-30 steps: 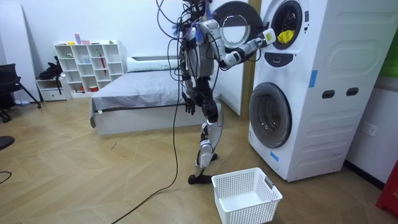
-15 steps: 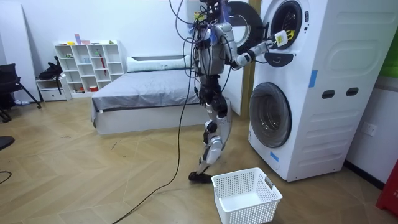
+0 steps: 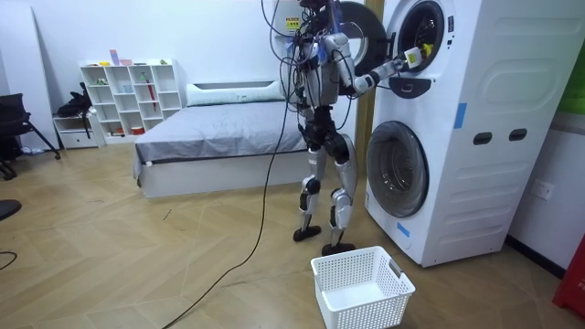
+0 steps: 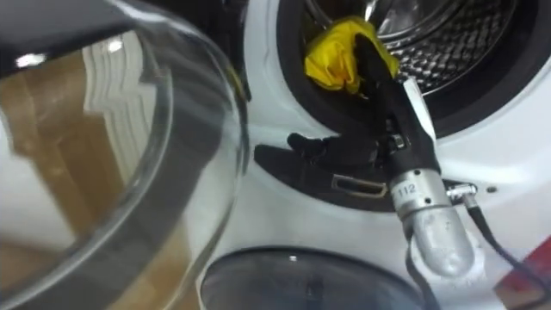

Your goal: Pick clothes from washing machine

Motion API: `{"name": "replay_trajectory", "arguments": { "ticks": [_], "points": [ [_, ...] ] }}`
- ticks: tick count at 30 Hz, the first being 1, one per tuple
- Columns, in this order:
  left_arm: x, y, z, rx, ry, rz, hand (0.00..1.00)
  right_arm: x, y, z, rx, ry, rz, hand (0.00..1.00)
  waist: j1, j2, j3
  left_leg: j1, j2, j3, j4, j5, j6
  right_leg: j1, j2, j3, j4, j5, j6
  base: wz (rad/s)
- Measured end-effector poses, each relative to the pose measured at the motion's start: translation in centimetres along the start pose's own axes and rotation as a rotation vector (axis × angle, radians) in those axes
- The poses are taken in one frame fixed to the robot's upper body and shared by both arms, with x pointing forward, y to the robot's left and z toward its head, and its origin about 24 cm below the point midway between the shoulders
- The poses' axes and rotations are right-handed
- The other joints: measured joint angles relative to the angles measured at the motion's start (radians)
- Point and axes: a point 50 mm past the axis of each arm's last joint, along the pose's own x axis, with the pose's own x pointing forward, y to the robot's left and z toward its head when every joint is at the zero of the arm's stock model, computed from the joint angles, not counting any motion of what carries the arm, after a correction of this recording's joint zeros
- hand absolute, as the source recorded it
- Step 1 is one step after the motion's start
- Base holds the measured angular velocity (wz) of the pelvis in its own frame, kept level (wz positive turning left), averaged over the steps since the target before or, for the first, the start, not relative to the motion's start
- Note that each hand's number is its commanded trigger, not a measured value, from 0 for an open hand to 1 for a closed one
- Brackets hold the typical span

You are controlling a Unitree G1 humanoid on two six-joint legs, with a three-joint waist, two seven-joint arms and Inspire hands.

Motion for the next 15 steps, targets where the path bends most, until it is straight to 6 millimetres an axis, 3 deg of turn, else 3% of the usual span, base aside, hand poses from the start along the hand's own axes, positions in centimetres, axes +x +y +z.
{"name": "replay_trajectory", "arguments": {
  "ticks": [6, 8, 10, 15],
  "points": [
    [-0.7, -0.8, -3.3, 0.013, 0.103, 0.012, 0.0, 0.8, 0.2, 0.9, 0.08, -0.023, 0.036, 0.0, 0.008, -0.011, -0.0049, -0.002, 0.024, 0.016, -0.008, 0.002, -0.031, 0.01, 0.042, 0.007, -0.06, 0.02, -0.028, -0.12],
    [-0.9, -1.0, -4.2, 0.011, 0.138, 0.012, 0.0, 1.3, 0.1, 1.6, 0.102, -0.05, 0.034, 0.0, 0.007, -0.02, -0.0099, -0.006, 0.039, 0.017, -0.007, 0.0, -0.042, 0.017, 0.057, 0.005, -0.079, 0.028, -0.037, -0.03],
    [-0.9, -1.1, -4.1, 0.016, 0.134, 0.015, 0.0, 1.7, 0.0, 2.3, 0.1, -0.077, 0.025, 0.0, 0.005, -0.025, -0.0131, -0.007, 0.047, 0.014, -0.006, 0.0, -0.047, 0.026, 0.064, -0.003, -0.095, 0.031, -0.042, 0.1],
    [-0.9, -1.0, -3.2, 0.006, 0.098, 0.029, 0.0, 2.2, -0.3, 3.3, 0.087, -0.12, 0.017, 0.0, 0.002, -0.025, -0.0122, 0.006, 0.063, 0.011, -0.018, -0.005, -0.058, 0.047, 0.078, -0.009, -0.126, 0.033, -0.047, 0.03]
  ]
}}
